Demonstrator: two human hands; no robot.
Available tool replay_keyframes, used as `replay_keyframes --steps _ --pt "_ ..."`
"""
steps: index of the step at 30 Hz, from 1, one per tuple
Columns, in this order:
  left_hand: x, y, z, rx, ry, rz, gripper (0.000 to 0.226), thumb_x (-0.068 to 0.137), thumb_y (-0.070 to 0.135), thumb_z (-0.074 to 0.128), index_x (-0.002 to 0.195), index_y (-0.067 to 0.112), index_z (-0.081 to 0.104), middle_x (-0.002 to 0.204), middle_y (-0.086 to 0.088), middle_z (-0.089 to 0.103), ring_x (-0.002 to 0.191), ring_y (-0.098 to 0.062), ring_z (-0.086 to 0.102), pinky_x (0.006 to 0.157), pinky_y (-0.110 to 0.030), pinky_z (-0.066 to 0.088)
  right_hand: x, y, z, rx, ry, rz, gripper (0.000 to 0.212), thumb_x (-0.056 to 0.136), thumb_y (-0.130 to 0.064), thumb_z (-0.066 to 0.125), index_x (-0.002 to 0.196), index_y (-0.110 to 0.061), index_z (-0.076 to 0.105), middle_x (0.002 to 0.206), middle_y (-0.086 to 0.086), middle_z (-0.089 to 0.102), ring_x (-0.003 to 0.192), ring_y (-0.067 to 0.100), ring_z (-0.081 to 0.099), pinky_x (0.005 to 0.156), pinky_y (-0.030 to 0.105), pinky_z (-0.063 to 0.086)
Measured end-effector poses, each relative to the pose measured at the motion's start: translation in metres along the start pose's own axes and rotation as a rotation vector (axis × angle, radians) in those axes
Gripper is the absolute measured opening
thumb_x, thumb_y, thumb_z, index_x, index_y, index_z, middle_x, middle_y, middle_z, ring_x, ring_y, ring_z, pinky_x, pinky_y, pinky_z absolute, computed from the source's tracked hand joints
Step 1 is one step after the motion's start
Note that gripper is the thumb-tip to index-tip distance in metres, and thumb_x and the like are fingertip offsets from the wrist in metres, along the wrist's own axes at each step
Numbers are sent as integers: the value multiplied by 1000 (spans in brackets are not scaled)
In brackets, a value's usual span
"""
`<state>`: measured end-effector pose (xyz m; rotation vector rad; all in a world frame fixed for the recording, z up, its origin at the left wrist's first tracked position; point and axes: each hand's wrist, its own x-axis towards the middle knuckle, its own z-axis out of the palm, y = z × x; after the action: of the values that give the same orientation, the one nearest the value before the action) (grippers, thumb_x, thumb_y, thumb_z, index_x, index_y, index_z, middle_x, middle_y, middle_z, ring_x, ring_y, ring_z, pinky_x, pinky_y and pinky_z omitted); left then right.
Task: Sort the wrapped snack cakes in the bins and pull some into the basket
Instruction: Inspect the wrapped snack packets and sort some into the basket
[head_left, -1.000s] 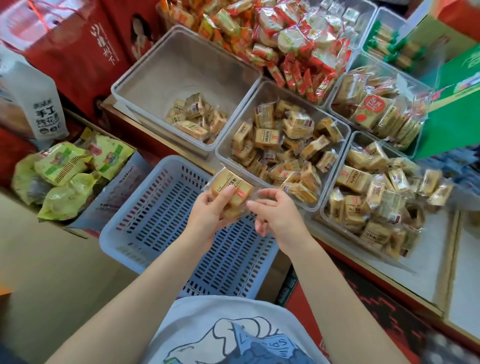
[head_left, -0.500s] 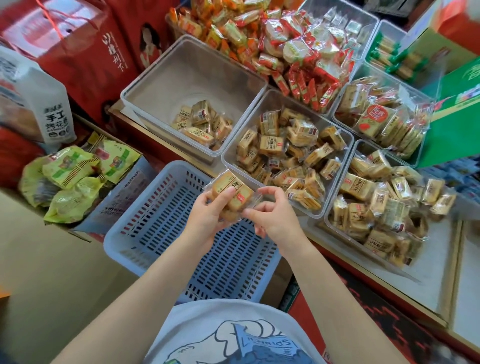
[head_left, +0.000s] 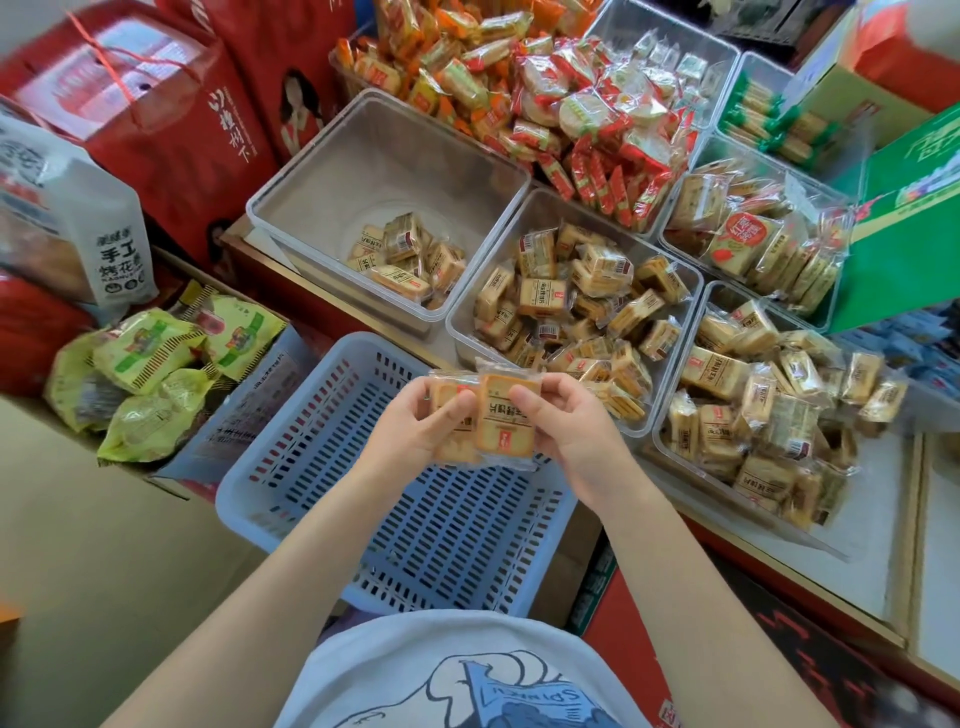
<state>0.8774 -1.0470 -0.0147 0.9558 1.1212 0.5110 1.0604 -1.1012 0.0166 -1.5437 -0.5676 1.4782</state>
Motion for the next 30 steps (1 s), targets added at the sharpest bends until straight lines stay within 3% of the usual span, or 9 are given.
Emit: replay_keyframes --steps 3,5,8,11,15,19,24,27,30 --pt "2 3 -16 -7 11 -77 25 99 37 63 120 24 65 110 -3 77 105 -24 74 89 -44 61 -1 -1 -8 114 34 20 28 92 -21 67 114 -8 57 103 9 76 99 26 73 82 43 62" --pt "4 7 -25 -123 -100 -142 26 104 29 55 128 21 63 113 -6 77 107 -27 73 90 -43 60 -1 -2 -13 151 38 33 26 97 -20 62 120 -7 58 105 9 74 99 27 71 85 48 61" --pt "3 18 -26 -358 -267 -219 35 97 25 53 129 12 61 106 -12 72 94 -27 73 76 -41 61 -4 -8 -10 263 -12 79 33 104 -23 50 129 -5 62 102 9 72 94 25 69 74 42 62" --pt "6 21 -20 -373 -307 -253 47 90 48 59 118 11 61 94 -8 66 80 -20 67 70 -36 59 -5 -10 0 326 -31 139 35 104 -36 48 116 -11 70 91 7 70 81 20 67 68 33 56" --pt "16 18 -17 -517 -369 -281 60 76 58 73 106 10 55 88 -7 61 65 -16 57 52 -23 50 3 -11 9 281 -89 128 53 93 -62 54 114 -13 58 86 7 60 67 18 57 64 28 51" --pt "25 24 -25 -726 -284 -315 61 80 51 77 115 4 59 100 -15 63 77 -23 65 53 -28 55 21 -13 18 255 -114 118 64 79 -62 76 118 -15 56 92 8 59 71 17 58 67 29 53" --pt "46 35 -34 -677 -89 -316 59 96 55 55 130 6 63 110 -20 70 103 -36 67 102 -58 52 45 -24 41 250 34 154 67 85 -58 62 129 -8 56 95 13 64 71 21 65 74 38 59" --pt "54 41 -39 -576 -98 -266 53 105 50 43 128 6 63 109 -22 73 97 -34 71 96 -53 57 60 -30 49 227 7 176 64 92 -60 54 133 -11 54 87 7 73 72 19 68 69 34 60" --pt "68 44 -47 -439 -64 -225 35 102 19 47 132 5 57 123 -23 70 98 -29 72 78 -43 64 79 -31 54 164 -14 204 48 104 -46 49 134 -10 55 103 7 78 89 20 75 77 36 58"
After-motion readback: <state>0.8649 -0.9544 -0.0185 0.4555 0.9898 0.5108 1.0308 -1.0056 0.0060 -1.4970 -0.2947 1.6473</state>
